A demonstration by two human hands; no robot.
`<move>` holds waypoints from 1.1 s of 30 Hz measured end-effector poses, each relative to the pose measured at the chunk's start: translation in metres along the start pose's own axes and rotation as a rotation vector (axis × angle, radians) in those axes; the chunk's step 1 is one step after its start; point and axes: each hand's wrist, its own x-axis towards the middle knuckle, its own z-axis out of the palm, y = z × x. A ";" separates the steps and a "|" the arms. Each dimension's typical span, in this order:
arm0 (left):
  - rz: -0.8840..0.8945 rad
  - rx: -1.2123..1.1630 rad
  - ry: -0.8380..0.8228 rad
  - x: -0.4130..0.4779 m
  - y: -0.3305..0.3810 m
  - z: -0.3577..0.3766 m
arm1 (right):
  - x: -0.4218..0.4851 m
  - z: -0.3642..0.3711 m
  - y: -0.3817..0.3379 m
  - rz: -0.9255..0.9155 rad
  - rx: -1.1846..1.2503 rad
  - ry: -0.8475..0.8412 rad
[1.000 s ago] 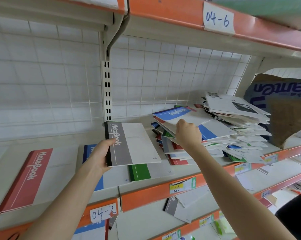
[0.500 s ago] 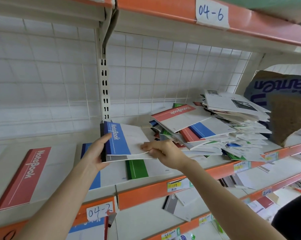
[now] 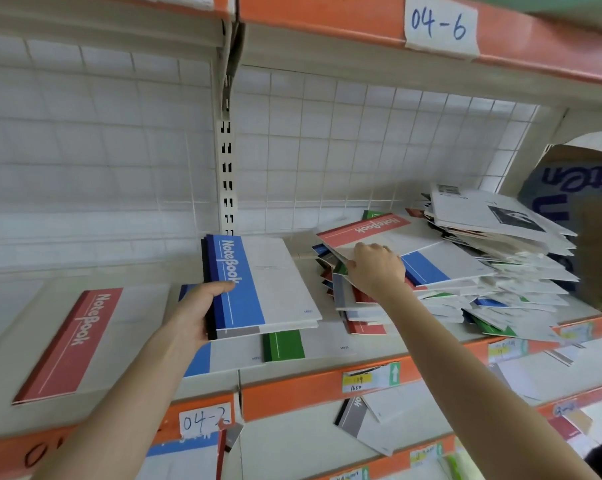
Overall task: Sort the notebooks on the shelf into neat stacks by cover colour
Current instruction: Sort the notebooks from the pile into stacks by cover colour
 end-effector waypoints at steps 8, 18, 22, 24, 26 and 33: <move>0.019 -0.074 -0.023 -0.003 0.000 0.015 | -0.017 -0.011 0.003 -0.227 0.147 0.113; -0.007 -0.074 -0.094 -0.002 0.000 0.025 | -0.054 -0.010 -0.003 -0.752 0.591 -0.217; -0.033 0.006 -0.107 -0.004 -0.002 0.030 | -0.047 -0.024 0.015 -0.477 0.501 0.040; -0.026 0.015 -0.116 -0.003 -0.002 0.031 | -0.034 -0.029 0.034 -0.170 0.321 0.170; -0.012 0.019 -0.126 -0.002 -0.002 0.033 | -0.025 -0.025 0.054 0.118 0.155 0.066; -0.012 0.015 -0.165 0.003 -0.004 0.037 | -0.024 -0.011 0.072 0.189 0.049 0.039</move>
